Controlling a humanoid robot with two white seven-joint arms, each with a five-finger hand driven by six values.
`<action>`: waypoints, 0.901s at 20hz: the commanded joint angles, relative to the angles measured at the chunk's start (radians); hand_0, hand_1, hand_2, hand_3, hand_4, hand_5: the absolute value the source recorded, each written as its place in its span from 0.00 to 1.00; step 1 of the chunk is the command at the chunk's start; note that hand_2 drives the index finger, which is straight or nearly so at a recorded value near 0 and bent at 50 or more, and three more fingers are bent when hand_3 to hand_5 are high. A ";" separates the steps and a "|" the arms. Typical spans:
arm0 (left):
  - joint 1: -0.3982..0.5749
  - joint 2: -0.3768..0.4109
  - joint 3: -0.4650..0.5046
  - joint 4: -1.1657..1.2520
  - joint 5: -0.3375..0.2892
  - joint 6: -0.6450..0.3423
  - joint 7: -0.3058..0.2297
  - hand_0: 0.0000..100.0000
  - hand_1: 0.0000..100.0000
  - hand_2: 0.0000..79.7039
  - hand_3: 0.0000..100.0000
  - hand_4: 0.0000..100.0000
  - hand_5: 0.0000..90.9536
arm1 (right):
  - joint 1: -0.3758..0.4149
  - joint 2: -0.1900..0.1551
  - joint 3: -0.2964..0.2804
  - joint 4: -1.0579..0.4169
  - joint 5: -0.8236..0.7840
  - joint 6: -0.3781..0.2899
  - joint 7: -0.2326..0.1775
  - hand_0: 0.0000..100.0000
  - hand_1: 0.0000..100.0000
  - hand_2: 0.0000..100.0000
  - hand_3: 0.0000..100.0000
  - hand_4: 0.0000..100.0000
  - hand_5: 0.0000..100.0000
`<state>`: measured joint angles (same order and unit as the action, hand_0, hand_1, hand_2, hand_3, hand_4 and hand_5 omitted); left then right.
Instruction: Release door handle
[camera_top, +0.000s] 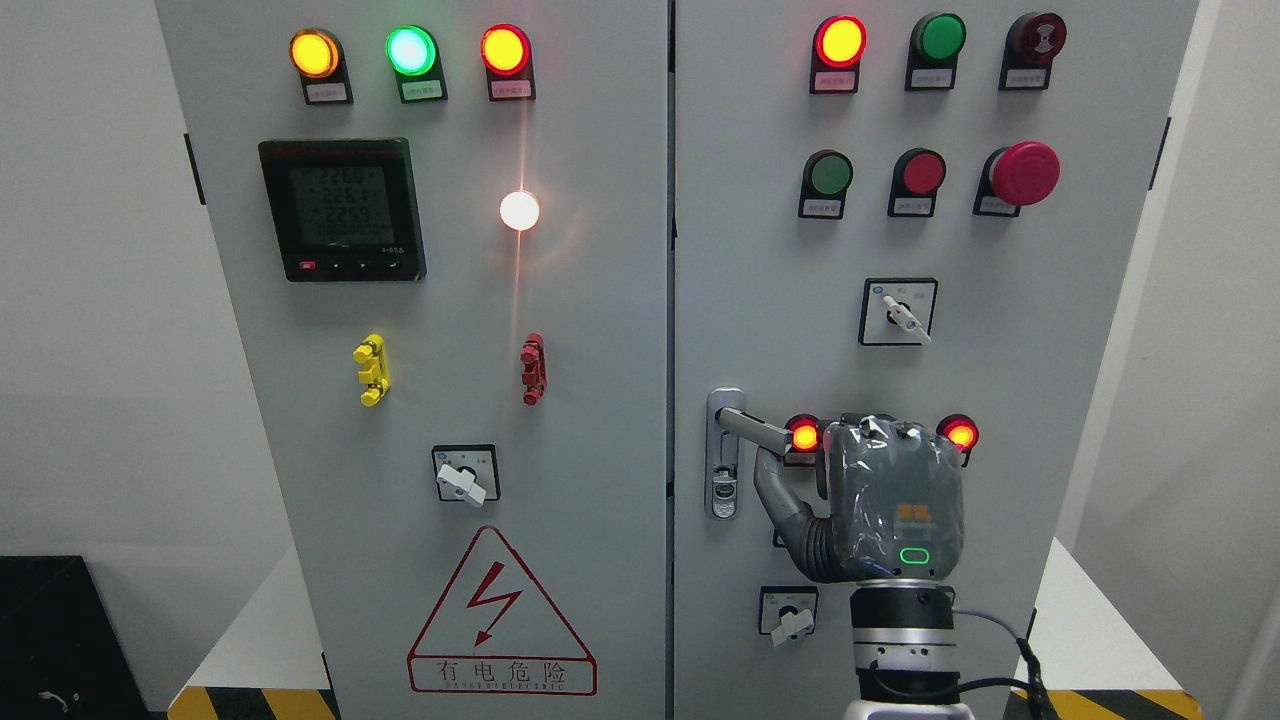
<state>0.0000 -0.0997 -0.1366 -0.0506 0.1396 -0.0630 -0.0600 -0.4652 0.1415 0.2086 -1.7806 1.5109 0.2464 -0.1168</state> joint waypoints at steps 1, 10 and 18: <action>0.020 0.000 0.000 0.000 0.000 0.000 0.000 0.12 0.56 0.00 0.00 0.00 0.00 | -0.001 0.000 -0.001 0.000 0.000 0.001 0.002 0.46 0.38 0.99 1.00 0.98 1.00; 0.020 0.000 0.000 0.000 0.000 0.000 0.000 0.12 0.56 0.00 0.00 0.00 0.00 | 0.000 0.000 0.000 -0.002 0.000 -0.001 0.000 0.47 0.38 0.99 1.00 0.98 1.00; 0.020 0.000 0.000 0.000 0.000 0.000 0.000 0.12 0.56 0.00 0.00 0.00 0.00 | 0.011 0.000 0.002 -0.011 -0.001 -0.002 -0.003 0.47 0.38 0.98 1.00 0.98 1.00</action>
<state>0.0000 -0.0997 -0.1367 -0.0506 0.1396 -0.0630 -0.0600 -0.4606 0.1413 0.2086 -1.7841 1.5109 0.2444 -0.1171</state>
